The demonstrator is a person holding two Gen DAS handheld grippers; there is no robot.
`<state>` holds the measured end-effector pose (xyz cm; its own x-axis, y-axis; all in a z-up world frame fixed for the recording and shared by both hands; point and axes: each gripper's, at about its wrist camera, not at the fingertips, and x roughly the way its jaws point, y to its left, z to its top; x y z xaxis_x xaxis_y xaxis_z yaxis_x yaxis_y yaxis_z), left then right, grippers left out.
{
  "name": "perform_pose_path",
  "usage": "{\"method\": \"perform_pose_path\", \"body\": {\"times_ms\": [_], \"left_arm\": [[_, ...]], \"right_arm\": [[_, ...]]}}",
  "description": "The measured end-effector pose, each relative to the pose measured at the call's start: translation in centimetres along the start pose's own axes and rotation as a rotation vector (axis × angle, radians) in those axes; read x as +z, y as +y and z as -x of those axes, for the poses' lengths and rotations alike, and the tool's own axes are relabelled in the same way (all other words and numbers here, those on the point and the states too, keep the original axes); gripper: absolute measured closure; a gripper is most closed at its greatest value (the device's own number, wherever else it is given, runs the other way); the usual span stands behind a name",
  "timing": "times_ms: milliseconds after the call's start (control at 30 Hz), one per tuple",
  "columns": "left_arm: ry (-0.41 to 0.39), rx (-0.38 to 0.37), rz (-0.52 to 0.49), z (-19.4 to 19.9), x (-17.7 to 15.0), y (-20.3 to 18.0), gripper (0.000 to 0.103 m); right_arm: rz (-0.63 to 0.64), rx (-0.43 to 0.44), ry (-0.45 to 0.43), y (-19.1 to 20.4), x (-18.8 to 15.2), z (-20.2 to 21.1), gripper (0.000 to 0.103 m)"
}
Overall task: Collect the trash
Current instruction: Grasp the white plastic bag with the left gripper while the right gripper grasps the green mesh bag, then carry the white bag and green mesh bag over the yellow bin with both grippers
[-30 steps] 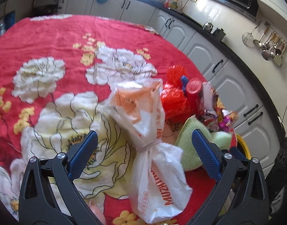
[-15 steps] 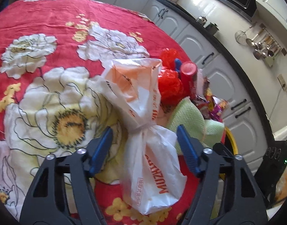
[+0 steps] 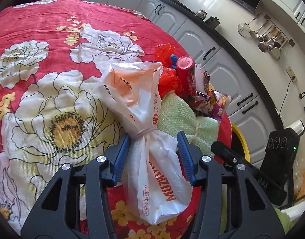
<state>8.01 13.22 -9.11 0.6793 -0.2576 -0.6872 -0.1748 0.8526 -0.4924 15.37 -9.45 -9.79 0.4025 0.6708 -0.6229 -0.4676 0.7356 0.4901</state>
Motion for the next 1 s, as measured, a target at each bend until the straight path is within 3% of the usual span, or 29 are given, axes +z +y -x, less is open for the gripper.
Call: {"method": "perform_pose_path", "body": {"times_ms": [33,67,100,233,500,1000], "left_arm": [[-0.002,0.005,-0.001,0.2,0.0,0.1,0.063],[-0.005,0.009,0.000,0.4,0.0,0.1,0.064],[-0.004,-0.001,0.004,0.7,0.0,0.3,0.065],[-0.002,-0.010,-0.007,1.5,-0.2,0.1,0.066],[-0.048,-0.014,-0.058,3.6,-0.5,-1.3,0.068],[-0.206,-0.054,-0.231,7.0,0.7,-7.6,0.068]], "right_arm": [[-0.004,-0.003,-0.004,-0.1,0.1,0.2,0.066],[-0.012,-0.005,-0.013,-0.2,0.1,0.5,0.081],[-0.034,0.014,-0.019,-0.5,0.1,0.9,0.088],[-0.020,0.031,-0.054,0.2,-0.1,2.6,0.101],[0.150,0.006,-0.148,3.4,-0.3,5.6,0.102],[0.306,-0.041,-0.325,6.0,1.4,11.7,0.102]]}}
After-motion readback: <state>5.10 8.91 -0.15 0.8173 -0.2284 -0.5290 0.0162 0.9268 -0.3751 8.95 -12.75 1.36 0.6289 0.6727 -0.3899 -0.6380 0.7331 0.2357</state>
